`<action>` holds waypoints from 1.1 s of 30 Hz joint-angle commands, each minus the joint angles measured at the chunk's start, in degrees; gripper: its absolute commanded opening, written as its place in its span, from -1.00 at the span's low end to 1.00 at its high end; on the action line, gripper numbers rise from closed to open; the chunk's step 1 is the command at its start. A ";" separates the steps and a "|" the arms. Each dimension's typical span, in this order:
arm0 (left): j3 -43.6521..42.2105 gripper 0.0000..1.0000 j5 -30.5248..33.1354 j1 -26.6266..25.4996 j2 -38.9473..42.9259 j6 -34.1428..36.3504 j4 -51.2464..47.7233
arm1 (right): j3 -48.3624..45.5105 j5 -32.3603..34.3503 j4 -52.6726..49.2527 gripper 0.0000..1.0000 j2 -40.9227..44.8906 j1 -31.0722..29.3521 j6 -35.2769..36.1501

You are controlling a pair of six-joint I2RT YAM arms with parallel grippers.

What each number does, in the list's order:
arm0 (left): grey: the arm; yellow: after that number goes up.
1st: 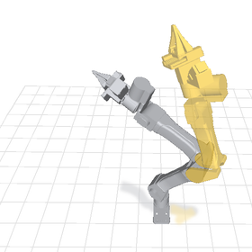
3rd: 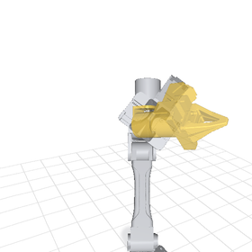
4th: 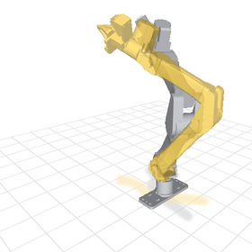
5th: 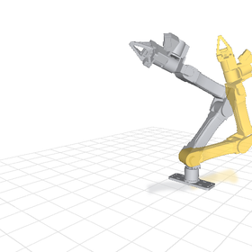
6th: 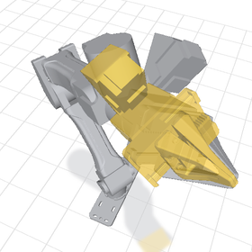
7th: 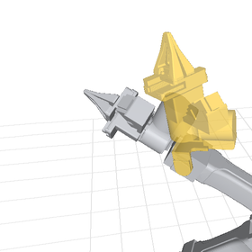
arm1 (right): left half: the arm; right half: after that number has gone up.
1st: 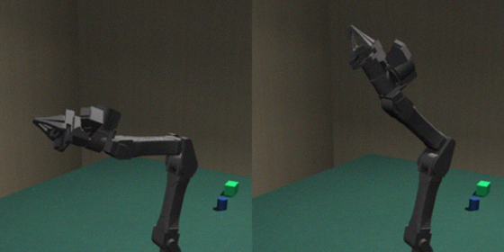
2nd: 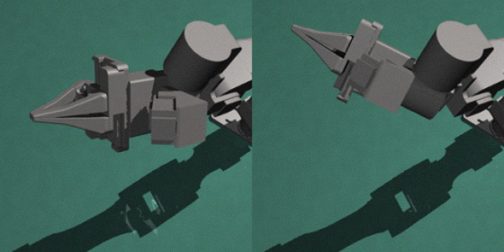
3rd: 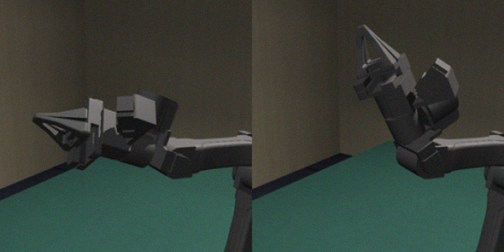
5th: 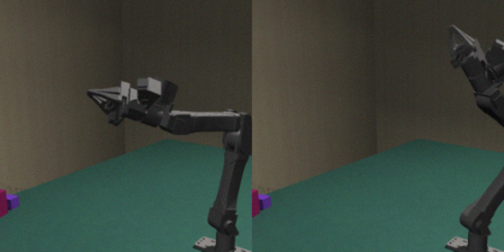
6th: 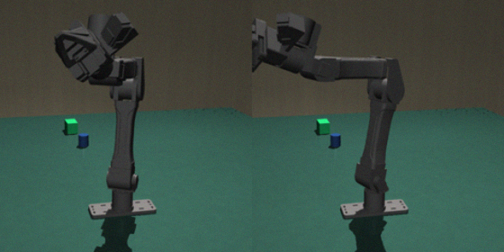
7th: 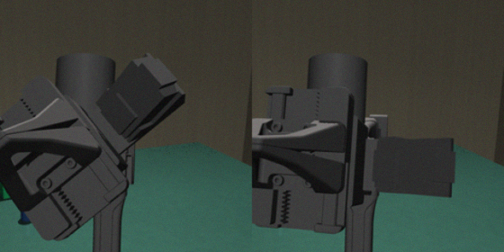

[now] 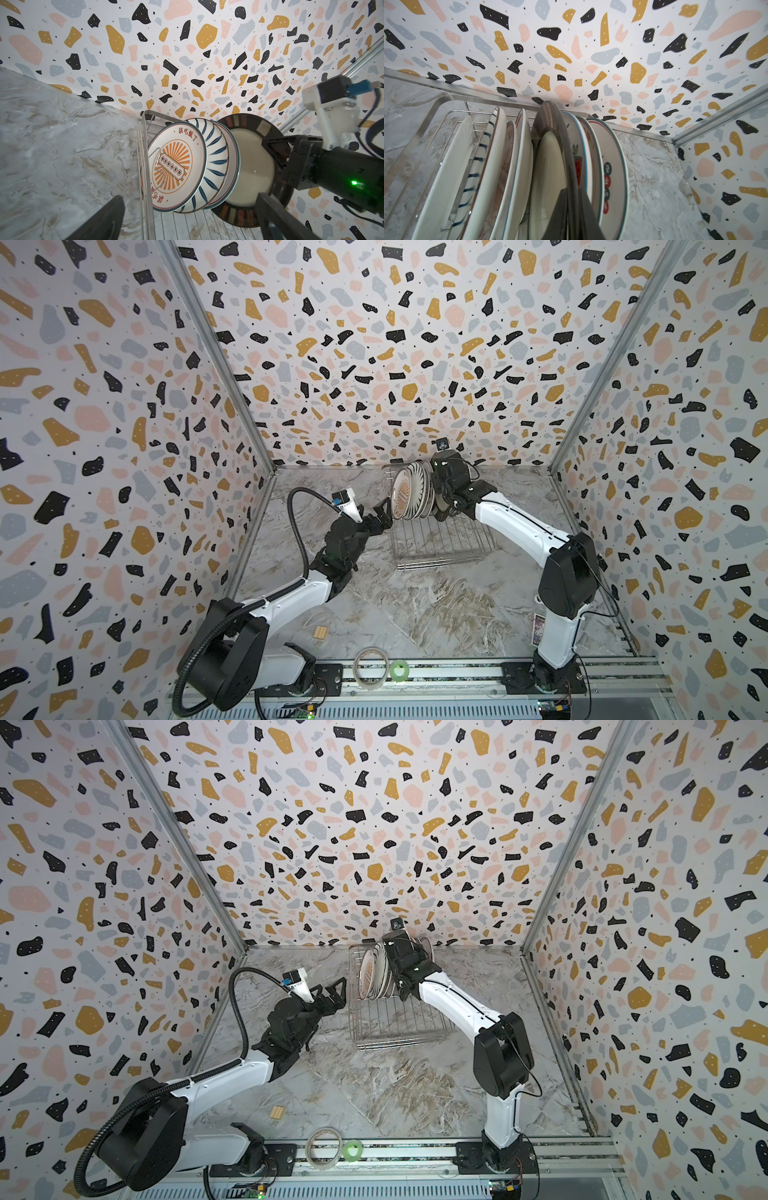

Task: Unload the plates from the dish rack
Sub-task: 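Grip the dark-rimmed cream plate's top edge with the right gripper while left waits, then lift the dark-rimmed plate up out of the rack with the right gripper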

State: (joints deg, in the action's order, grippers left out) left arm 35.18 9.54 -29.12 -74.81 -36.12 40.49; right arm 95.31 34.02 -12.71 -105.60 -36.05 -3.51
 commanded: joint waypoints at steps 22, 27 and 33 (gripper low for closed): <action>-5.66 1.00 -3.47 -0.51 6.85 -4.04 4.23 | -12.86 3.18 11.03 -1.00 27.43 -2.71 1.17; -7.79 0.99 -6.90 -0.67 7.04 -6.20 8.14 | -16.76 -0.62 12.18 -1.00 32.61 -2.66 -0.03; -9.91 0.93 -5.14 -4.18 11.96 -3.71 8.33 | -21.15 -14.90 14.83 -1.00 38.20 -0.68 -2.95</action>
State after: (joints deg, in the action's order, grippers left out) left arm 26.48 4.84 -31.97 -66.06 -41.10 44.05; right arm 73.32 26.98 -7.84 -71.94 -37.52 -3.27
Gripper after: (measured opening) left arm 0.964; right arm 0.113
